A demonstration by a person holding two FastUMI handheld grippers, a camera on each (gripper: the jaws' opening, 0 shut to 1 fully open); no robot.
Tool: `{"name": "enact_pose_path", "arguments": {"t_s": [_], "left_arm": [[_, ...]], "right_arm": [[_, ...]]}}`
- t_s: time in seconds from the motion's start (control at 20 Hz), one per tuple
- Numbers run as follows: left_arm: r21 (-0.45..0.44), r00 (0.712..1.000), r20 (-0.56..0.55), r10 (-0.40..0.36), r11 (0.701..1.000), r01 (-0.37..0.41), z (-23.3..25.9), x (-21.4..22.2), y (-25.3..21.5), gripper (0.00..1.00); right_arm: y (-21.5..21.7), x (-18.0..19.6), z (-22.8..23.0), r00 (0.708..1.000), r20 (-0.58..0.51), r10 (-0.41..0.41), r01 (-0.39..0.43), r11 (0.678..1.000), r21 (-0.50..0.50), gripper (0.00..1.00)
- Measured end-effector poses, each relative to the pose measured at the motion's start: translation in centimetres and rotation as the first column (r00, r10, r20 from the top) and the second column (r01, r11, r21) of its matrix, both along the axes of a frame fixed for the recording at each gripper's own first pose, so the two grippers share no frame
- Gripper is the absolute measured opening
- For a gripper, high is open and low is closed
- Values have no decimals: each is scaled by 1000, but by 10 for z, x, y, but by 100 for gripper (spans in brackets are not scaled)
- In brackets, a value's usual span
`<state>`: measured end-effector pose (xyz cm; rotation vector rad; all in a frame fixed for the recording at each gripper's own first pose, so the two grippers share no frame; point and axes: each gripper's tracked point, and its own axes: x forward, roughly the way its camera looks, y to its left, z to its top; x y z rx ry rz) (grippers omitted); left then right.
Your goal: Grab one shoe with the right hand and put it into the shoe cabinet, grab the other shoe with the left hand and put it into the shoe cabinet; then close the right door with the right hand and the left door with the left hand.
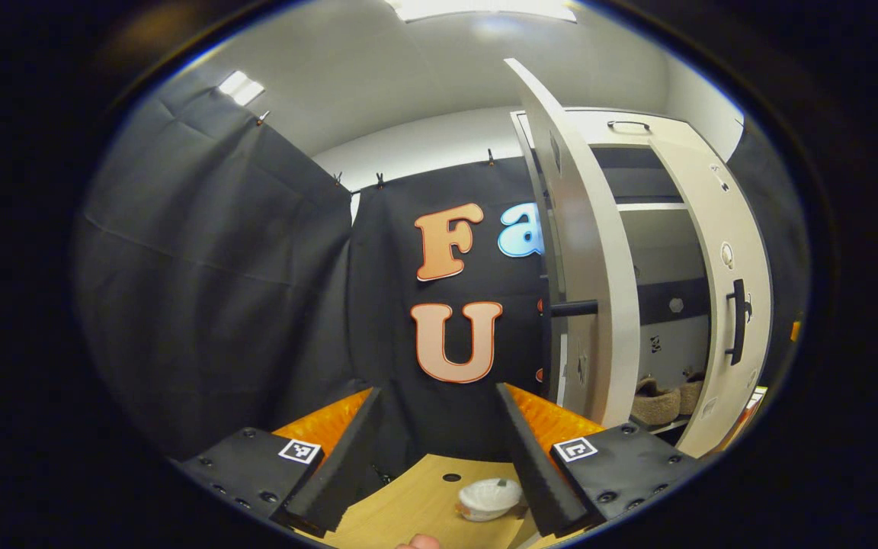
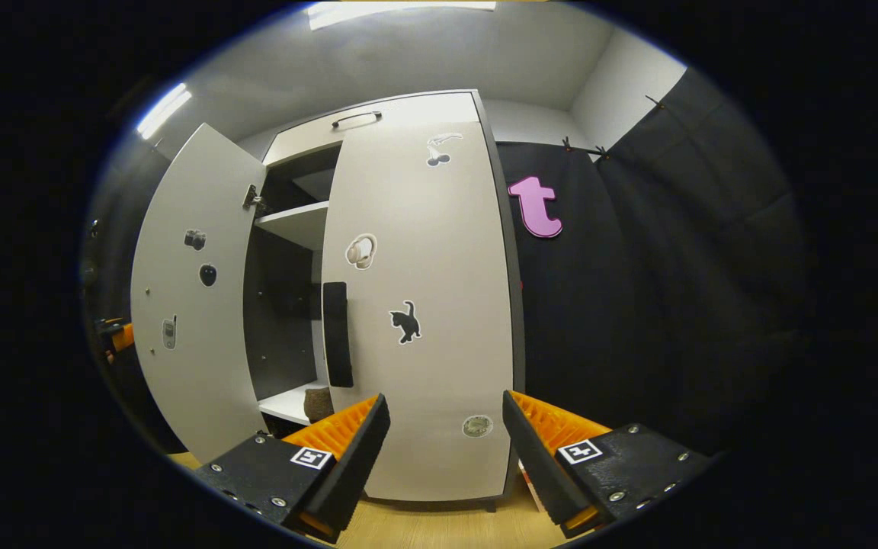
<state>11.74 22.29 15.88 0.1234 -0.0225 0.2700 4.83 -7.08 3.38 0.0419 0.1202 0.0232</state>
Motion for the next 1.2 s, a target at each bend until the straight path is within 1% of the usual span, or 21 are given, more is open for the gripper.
{"name": "enact_pose_path", "arguments": {"t_s": [0.05, 0.15, 0.2, 0.3, 0.35, 0.45, 0.5, 0.55, 0.6, 0.7, 0.75, 0.8, 1.0, 1.2], "left_arm": [[-13, 1000, 0, -10, 1000, 10, -2, 1, -2, 95], [3, 999, -5, -50, 999, 50, -1, 2, -10, 99], [14, 998, -9, -59, 998, 59, -1, 1, -15, 93], [10, 997, -15, -81, 997, 82, -1, -1, -28, 93], [-4, 995, -19, -96, 995, 96, -1, -1, -36, 89], [-38, 991, -29, -134, 990, 133, -4, -1, -50, 89], [-44, 988, -33, -152, 988, 151, -4, -2, -60, 93], [-39, 985, -40, -170, 985, 169, -5, -1, -71, 89], [-26, 980, -46, -191, 981, 190, -4, 0, -83, 94], [-14, 969, -54, -241, 970, 241, -6, 2, -109, 89], [-22, 962, -59, -268, 963, 267, -8, 5, -122, 90], [-33, 954, -62, -292, 956, 291, -9, 10, -135, 94], [-38, 945, -39, -324, 946, 322, -7, 24, -164, 95], [-58, 917, -42, -397, 917, 394, -12, 36, -202, 95]], "right_arm": [[-2, 0, 2, 1000, 4, -2, 2, 1000, -2, 92], [-4, 1, 5, 1000, 12, 1, 0, 1000, -5, 92], [-5, 3, 6, 1000, 15, 1, -1, 1000, -4, 92], [-5, 4, 6, 1000, 12, 8, -8, 1000, 1, 92], [-5, 5, 6, 1000, 8, 13, -13, 1000, 6, 92], [-2, 6, 4, 1000, 2, 25, -25, 1000, 10, 92], [-1, 7, 4, 1000, 1, 30, -30, 999, 10, 92], [0, 6, 5, 999, 2, 33, -33, 999, 11, 92], [1, 7, 4, 999, 1, 36, -36, 999, 13, 92], [1, 6, 4, 999, 0, 38, -38, 999, 17, 92], [0, 5, 5, 999, 0, 35, -35, 999, 17, 92], [-2, 5, 6, 1000, 2, 30, -30, 999, 18, 92], [-13, 0, 11, 1000, 6, 4, -4, 1000, 30, 92], [-26, -7, 13, 1000, 4, -25, 25, 1000, 19, 92]]}}
